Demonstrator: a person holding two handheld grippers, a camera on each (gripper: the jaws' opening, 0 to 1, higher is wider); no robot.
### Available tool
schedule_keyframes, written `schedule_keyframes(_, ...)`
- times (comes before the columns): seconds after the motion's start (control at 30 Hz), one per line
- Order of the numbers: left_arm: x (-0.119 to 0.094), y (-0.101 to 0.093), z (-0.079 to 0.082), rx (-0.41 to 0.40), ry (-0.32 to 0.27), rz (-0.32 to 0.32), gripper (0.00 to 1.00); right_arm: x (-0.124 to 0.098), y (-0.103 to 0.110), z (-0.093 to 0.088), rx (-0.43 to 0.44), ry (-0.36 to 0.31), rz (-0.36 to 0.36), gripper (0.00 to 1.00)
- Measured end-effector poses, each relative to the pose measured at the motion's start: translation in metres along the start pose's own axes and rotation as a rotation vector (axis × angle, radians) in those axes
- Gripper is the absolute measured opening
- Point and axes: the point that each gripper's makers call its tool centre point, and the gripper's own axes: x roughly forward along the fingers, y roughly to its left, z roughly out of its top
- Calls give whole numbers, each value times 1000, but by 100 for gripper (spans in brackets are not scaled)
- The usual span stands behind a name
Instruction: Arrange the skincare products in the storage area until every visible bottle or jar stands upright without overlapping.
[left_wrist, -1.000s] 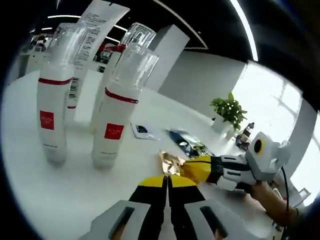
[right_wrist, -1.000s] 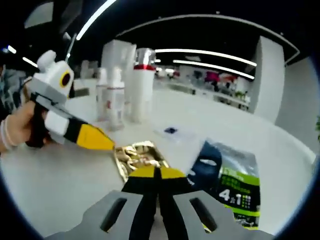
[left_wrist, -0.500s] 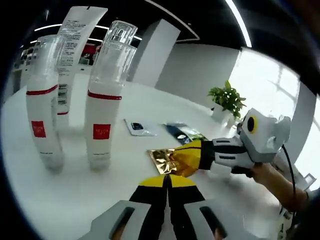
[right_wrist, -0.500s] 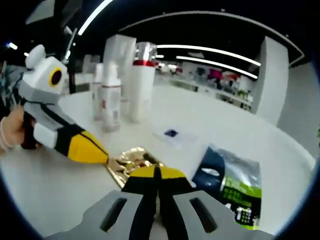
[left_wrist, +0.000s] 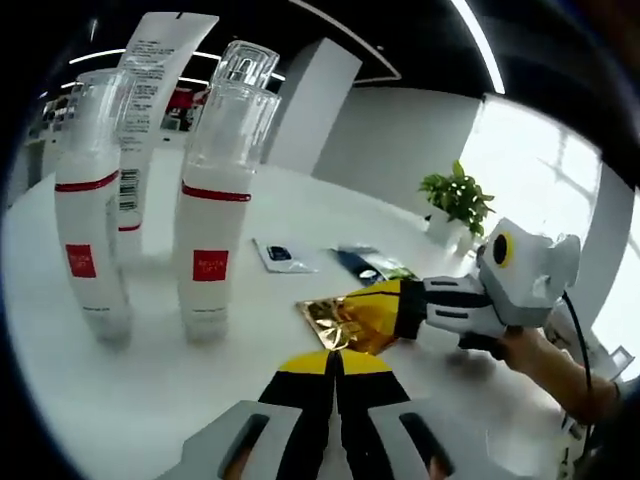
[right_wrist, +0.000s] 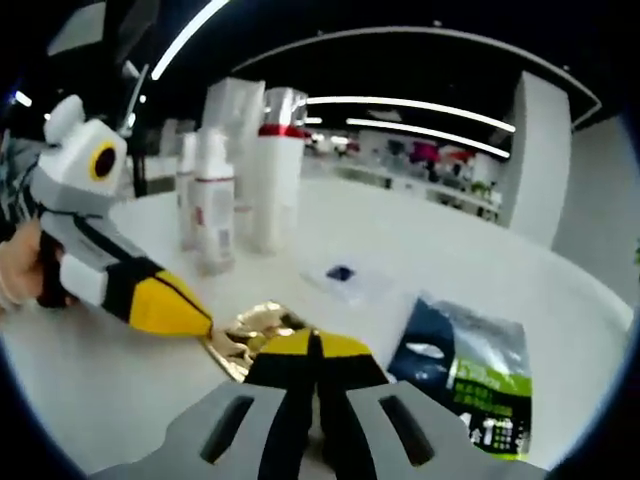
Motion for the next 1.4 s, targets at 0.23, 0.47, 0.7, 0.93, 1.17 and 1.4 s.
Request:
schedule_keyframes(0.23, 0, 2, 1, 4, -4, 9, 1, 1, -1, -1, 29, -4, -22, 0)
schedule_keyframes(0.47, -2, 6, 3, 2, -10, 18, 1, -3, -1, 1, 43, -7, -76, 0)
schedule_keyframes(0.7, -15, -2, 25, 25, -130, -8, 1, -21, -18, 19, 85, -102, -105, 19)
schedule_keyframes(0.93, -32, -11, 53, 69, -315, -24, 1, -43, -86, 7, 302, -140, -186, 52)
schedule_keyframes(1.17, -33, -7, 59, 71, -345, -19, 1, -49, -139, -18, 393, -124, -301, 61)
schedule_keyframes(1.4, -30, -3, 58, 67, -337, -18, 1, -43, -134, -39, 283, 14, -346, 53)
